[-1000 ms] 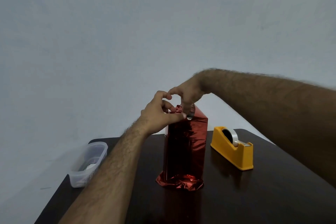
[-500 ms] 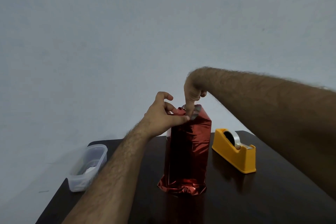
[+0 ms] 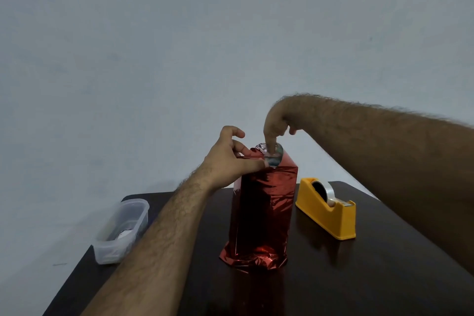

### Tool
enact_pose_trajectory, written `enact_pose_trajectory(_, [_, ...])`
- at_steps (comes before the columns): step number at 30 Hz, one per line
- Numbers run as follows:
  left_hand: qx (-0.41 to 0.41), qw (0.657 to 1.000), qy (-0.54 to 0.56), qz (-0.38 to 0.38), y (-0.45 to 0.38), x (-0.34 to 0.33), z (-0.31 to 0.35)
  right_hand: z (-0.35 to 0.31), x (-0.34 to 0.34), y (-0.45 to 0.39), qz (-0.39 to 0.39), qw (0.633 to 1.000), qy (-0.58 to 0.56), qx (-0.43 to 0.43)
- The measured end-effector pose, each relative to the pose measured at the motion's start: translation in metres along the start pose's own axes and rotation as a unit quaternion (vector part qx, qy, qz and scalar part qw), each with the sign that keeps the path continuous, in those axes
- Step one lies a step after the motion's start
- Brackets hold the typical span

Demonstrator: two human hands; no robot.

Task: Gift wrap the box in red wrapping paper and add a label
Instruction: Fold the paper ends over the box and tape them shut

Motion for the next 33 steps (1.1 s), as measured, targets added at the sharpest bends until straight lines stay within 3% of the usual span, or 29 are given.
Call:
enact_pose_trajectory(5, [0.004, 1.0, 0.01, -0.007, 0.002, 0.0, 0.0, -0.003, -0.005, 0.002, 0.001, 0.998, -0.054, 0.036])
enact_pose_trajectory(16, [0.013, 1.0, 0.026, -0.004, 0.0, 0.002, -0.003, 0.02, -0.024, -0.028, -0.013, 0.994, -0.104, -0.004])
enact_pose_trajectory(20, [0.016, 0.999, 0.035, -0.003, 0.0, 0.003, -0.005, 0.016, -0.02, -0.021, 0.025, 0.99, -0.137, 0.018])
enact_pose_trajectory(22, [0.016, 0.999, 0.037, -0.002, -0.001, 0.004, -0.006, 0.022, -0.016, -0.022, 0.064, 0.968, -0.24, 0.04])
enact_pose_trajectory(26, [0.017, 0.997, 0.078, 0.001, -0.004, 0.006, -0.011, 0.047, -0.018, -0.024, 0.173, 0.88, -0.435, 0.088])
enact_pose_trajectory(29, [0.004, 0.994, 0.107, 0.014, -0.003, 0.013, -0.008, 0.071, -0.039, -0.026, 0.213, 0.827, -0.509, 0.111])
enact_pose_trajectory(33, [-0.026, 0.998, 0.057, 0.015, -0.002, 0.021, -0.004, 0.088, -0.086, -0.026, 0.223, 0.763, -0.588, 0.147])
Point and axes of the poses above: each hand's wrist, its own y-axis away from the middle knuckle, its own x-axis out of the back of the hand, z = x × y, the point moved 4 cm from there along -y, towards the middle knuckle, and after that the axes turned 5 degrees about x, right-handed, at the moved point
